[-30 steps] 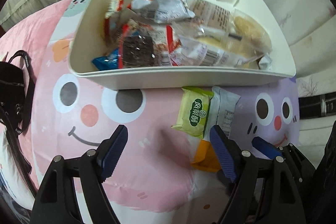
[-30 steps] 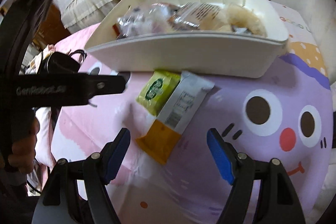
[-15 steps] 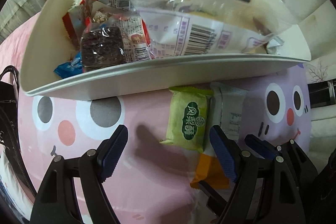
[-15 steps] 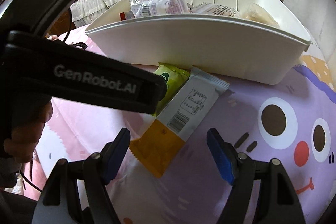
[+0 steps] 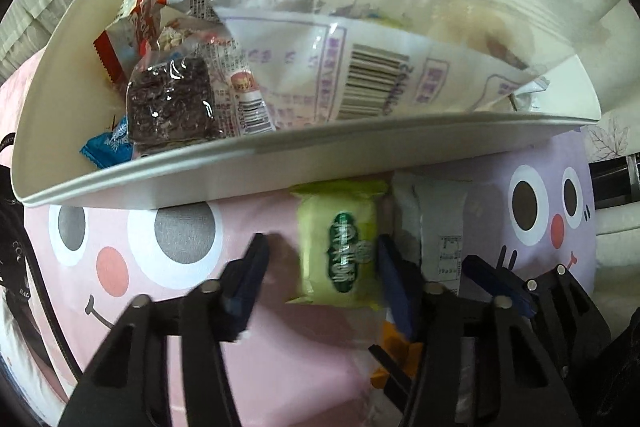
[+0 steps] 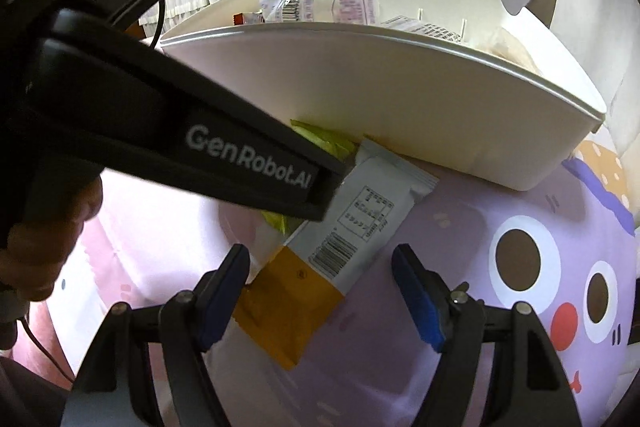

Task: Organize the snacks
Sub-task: 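Grasp the green packet with the left gripper while the right grasps the white-and-orange bar, then lift both held snacks and carry them over the white tray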

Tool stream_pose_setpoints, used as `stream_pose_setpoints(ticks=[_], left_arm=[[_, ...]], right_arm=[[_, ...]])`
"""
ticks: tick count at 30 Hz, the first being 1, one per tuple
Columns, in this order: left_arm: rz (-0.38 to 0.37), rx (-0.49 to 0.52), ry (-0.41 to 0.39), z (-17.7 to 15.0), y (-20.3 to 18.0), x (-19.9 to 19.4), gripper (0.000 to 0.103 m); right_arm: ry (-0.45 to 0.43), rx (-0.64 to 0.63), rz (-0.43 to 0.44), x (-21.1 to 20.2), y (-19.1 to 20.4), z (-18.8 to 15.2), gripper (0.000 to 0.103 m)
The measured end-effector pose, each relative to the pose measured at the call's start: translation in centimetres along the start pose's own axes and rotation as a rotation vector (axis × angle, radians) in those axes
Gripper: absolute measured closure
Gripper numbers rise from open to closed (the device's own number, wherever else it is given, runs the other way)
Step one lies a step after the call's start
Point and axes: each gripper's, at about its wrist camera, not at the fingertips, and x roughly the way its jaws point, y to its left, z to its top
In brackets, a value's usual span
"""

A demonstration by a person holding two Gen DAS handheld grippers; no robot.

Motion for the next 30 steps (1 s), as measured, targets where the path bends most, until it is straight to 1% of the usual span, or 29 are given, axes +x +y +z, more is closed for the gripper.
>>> stream_pose_setpoints(ticks=[2, 3, 4, 8, 12, 14, 18, 21, 23, 25, 28, 29, 30], left_arm=[[-0.010, 0.001, -0.007, -0.2, -0.1, -0.1, 0.062], [-0.015, 0.004, -0.015, -0.4, -0.2, -0.1, 0.066], [-0.016, 0.005, -0.018, -0.4, 0.0, -0.1, 0.066], [-0.023, 0.007, -0.027, -1.1, -0.2, 0.0, 0.067], [-0.041, 0.026, -0.034, -2.8, 2.0, -0.2, 0.067], [-0.048, 0.030, -0.025, -3.1, 3.3, 0.5, 0.067], [-0.072, 0.021, -0.006, -4.5, 4.9, 0.3, 0.067], [-0.096, 0.036, 0.004, -5.8, 6.6, -0.1, 0.067], [-0.103, 0.050, 0.018, -6.5, 7.6, -0.5, 0.067], [-0.109, 0.076, 0.020, -7.2, 8.7, -1.3, 0.067], [-0.128, 0.101, 0.018, -7.8, 10.2, -2.8, 0.067], [-0.137, 0.112, 0.014, -8.0, 11.0, -3.5, 0.067], [-0.143, 0.118, 0.011, -7.9, 10.8, -4.2, 0.067]], right_arm=[[0.004, -0.014, -0.016, 0.0, 0.4, -0.1, 0.037], [0.006, -0.017, -0.023, 0.0, 0.4, -0.2, 0.039], [0.007, -0.017, -0.028, 0.2, -0.8, 0.1, 0.042], [0.009, -0.018, -0.058, 0.0, -0.9, 0.0, 0.056], [0.019, -0.005, -0.076, 0.2, -1.2, 0.4, 0.059], [0.041, 0.016, -0.088, 0.0, -1.5, 1.0, 0.061], [0.081, 0.053, -0.095, -0.5, -0.8, 1.3, 0.063], [0.107, 0.086, -0.097, -0.7, -0.5, 1.6, 0.064], [0.123, 0.107, -0.088, -1.0, -0.4, 1.2, 0.068], [0.125, 0.130, -0.110, -1.4, -0.5, 1.6, 0.070], [0.135, 0.146, -0.142, -1.7, 0.1, 1.9, 0.070], [0.140, 0.150, -0.149, -2.2, 0.8, 1.1, 0.070], [0.145, 0.157, -0.152, -2.2, 0.6, 1.3, 0.070]])
